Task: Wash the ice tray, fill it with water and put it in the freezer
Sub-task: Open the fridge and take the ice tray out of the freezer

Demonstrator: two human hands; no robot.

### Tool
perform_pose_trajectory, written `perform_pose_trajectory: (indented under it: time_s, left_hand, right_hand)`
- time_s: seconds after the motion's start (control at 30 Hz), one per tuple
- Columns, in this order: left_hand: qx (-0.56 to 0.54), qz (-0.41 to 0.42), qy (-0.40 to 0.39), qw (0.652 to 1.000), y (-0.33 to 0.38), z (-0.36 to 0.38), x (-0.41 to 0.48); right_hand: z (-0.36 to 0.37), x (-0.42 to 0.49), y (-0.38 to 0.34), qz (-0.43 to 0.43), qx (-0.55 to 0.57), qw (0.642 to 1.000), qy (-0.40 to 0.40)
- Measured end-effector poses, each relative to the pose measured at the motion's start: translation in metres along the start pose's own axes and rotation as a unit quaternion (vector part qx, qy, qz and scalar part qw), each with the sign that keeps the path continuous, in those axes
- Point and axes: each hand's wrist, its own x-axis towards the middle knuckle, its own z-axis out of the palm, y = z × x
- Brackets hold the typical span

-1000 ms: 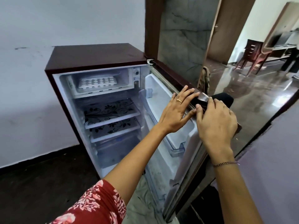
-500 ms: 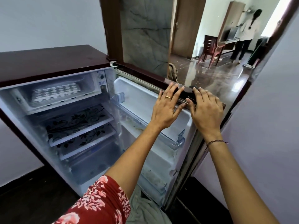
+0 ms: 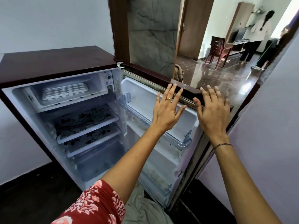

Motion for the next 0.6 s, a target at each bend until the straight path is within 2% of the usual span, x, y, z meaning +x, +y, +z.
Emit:
perform_pose_trajectory:
  time_s: [0.13,0.33,0.6]
  left_hand:
    - [0.028,-0.073,-0.002,0.997,-0.024,-0.017,-0.031]
    - [0.091,-0.160,-0.007,0.983,-0.072,-0.055,-0.083]
    - [0.141,-0.291,-0.067,0.944,-0.140,-0.093,-0.155]
  right_hand:
    - [-0.005,-0.016,-0.035,-0.005,0.058,0.998,0.000]
    - [0.022,-0.034,-0.098,-0.061,0.145,0.986,-0.053]
    - [0.073,-0.053,-0.186,-0.099,0.236,0.949,-0.184]
